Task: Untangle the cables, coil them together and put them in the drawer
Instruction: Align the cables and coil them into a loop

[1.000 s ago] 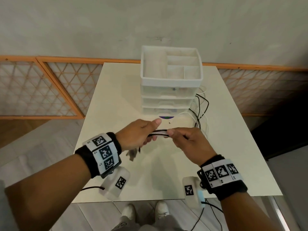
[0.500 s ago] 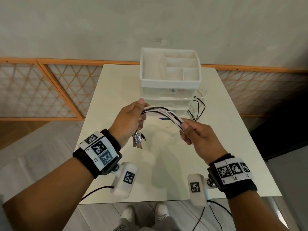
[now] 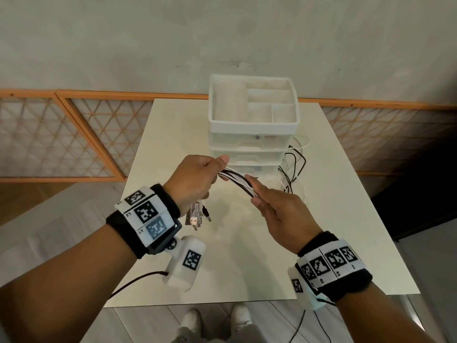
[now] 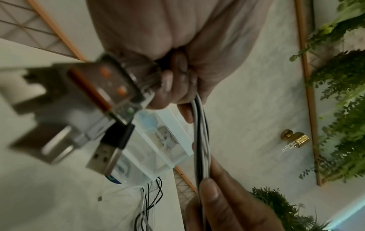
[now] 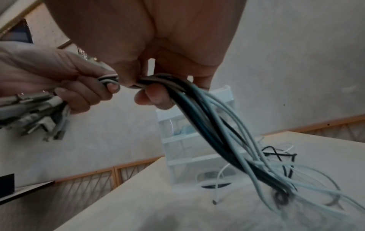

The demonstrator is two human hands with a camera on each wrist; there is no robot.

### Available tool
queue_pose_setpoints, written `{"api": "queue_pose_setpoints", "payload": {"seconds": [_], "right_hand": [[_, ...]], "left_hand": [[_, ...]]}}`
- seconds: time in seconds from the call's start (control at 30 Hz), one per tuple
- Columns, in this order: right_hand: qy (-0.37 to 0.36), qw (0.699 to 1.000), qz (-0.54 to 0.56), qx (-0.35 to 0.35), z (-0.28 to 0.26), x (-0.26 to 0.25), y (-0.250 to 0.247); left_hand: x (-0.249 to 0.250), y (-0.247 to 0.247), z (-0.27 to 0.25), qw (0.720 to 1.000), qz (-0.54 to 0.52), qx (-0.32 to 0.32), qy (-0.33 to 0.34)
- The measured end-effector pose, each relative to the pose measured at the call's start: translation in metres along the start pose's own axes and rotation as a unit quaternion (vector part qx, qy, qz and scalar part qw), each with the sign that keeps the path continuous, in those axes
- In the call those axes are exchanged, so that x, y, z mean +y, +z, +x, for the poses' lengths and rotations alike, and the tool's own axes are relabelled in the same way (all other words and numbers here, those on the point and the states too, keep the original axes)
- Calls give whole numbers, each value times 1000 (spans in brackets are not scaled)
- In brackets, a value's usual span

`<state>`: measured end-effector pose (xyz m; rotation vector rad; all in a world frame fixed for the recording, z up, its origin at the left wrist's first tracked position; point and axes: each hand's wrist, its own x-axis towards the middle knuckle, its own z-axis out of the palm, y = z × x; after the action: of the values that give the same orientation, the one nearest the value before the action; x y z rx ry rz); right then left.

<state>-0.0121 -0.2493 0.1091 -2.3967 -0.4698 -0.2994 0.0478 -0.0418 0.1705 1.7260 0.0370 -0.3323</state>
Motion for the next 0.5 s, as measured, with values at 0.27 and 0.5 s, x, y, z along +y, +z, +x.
{"api": "queue_pose_setpoints", "payload": {"seconds": [0.27, 0.5], "right_hand": [[160, 935, 314, 30, -1, 0, -5], [145, 938, 284, 134, 27, -39, 10]], "left_hand": [[-8, 7, 4, 989, -117, 70, -66], [-5, 50, -13, 999, -11, -29, -9]]}}
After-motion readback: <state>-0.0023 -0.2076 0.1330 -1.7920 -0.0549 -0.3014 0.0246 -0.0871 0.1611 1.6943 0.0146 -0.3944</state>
